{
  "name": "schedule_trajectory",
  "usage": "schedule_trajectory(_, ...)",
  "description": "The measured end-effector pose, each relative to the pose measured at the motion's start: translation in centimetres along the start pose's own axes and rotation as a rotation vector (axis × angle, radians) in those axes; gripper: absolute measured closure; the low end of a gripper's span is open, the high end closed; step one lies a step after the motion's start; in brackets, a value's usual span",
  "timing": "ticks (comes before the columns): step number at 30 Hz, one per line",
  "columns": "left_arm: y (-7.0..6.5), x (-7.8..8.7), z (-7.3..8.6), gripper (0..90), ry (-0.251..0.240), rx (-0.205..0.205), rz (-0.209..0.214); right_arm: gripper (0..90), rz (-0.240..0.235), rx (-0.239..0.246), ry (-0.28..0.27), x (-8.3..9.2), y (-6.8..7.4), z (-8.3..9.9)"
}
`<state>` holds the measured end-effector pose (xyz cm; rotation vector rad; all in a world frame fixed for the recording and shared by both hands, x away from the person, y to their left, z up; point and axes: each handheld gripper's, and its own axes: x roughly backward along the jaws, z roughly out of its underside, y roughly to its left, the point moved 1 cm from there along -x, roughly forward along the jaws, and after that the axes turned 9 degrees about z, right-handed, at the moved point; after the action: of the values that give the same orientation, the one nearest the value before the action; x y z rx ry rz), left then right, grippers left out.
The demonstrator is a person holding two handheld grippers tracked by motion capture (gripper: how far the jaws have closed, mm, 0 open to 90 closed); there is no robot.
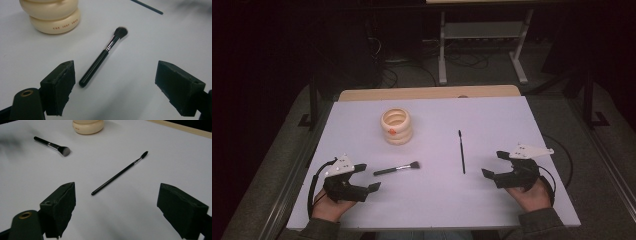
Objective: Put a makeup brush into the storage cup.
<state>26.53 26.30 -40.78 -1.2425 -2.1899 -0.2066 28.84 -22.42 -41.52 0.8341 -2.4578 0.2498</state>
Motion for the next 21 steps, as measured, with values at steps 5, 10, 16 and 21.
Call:
schedule_trajectory(5, -0.1, 0.1, -0.4, 16.4, -0.008, 0.003, -0.003, 14.4, 0.000, 0.001, -0.004, 0.1, 0.0, 0.0)
schedule_trajectory(10, 0.1, -0.6, -1.4, 17.6, 0.049, -0.020, 0.006, 14.3, -0.003, -0.007, 0.007, 0.1, 0.0, 0.0)
schedule_trajectory(16, 0.2, -1.4, -3.0, 22.5, 0.140, -0.093, 0.011, 14.4, -0.001, 0.008, -0.004, 0.2, 0.1, -0.1)
schedule_trajectory(21, 0.6, -1.9, -4.1, 27.1, 0.192, -0.128, 0.028, 14.4, -0.004, 0.010, -0.002, 0.1, 0.1, -0.2)
